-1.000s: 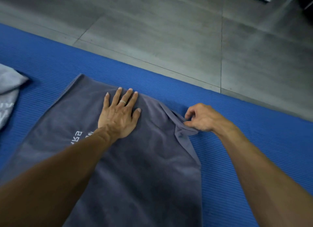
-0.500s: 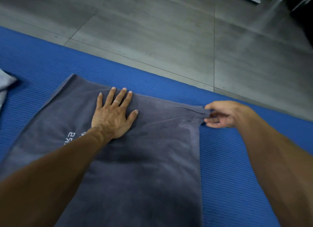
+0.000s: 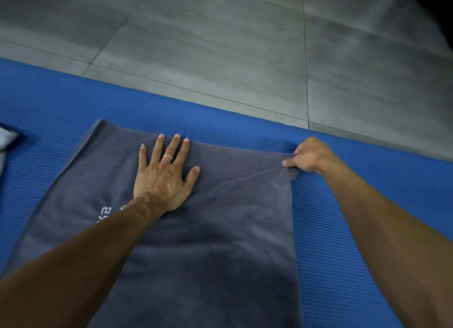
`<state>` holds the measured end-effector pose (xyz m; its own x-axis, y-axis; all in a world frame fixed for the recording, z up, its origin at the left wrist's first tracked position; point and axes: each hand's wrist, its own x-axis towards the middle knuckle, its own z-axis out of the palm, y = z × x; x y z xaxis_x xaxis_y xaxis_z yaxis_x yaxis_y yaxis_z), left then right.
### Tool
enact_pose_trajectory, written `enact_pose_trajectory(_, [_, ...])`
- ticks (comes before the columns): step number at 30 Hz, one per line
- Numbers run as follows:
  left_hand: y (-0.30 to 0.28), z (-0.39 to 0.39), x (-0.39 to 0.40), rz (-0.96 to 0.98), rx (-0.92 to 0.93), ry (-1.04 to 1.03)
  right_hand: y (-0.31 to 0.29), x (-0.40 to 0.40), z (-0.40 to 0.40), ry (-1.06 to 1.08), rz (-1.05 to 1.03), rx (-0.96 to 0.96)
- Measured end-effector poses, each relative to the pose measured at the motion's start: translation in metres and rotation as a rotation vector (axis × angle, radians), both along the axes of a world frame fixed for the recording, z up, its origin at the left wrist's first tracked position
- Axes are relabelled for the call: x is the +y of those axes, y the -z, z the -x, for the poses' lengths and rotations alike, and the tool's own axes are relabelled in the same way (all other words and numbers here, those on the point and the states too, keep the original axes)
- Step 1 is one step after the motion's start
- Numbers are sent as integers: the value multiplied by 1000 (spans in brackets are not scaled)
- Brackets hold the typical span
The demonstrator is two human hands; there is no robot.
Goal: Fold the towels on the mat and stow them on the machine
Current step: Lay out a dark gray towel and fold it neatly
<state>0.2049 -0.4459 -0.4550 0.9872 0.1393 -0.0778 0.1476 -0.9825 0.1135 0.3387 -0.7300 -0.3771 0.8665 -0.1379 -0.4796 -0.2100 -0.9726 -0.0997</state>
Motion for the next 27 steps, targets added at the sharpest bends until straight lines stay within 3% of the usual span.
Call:
enact_pose_trajectory(3, [-1,0,-1,6,26,0,-6,12,11,54,170,-103])
enact_pose_trajectory(6, [-1,-1,-1,3,49,2,3,46,59,-266,3,-429])
enact_pose_trajectory(7, [-3,-1,0,8,48,7,10,60,79,-427,-98,-427])
enact_pose_trajectory(9, [-3,-1,0,19,42,26,27,75,110,-619,-115,-227])
enact_pose_trajectory(15, [-2,0,2,15,30,55,30,10,126,-92,196,-94])
enact_pose_trajectory(19, [-5,-1,6,61,66,75,14,28,180,-119,106,-283])
enact_pose_trajectory(22, [-13,27,8,149,25,196,13,33,242,-106,-10,-249])
enact_pose_trajectory(25, [-24,120,5,163,-104,351,19,19,301,-84,-73,-188])
enact_pose_trajectory(27, [-21,191,3,158,-68,431,19,4,333,-24,-131,-216])
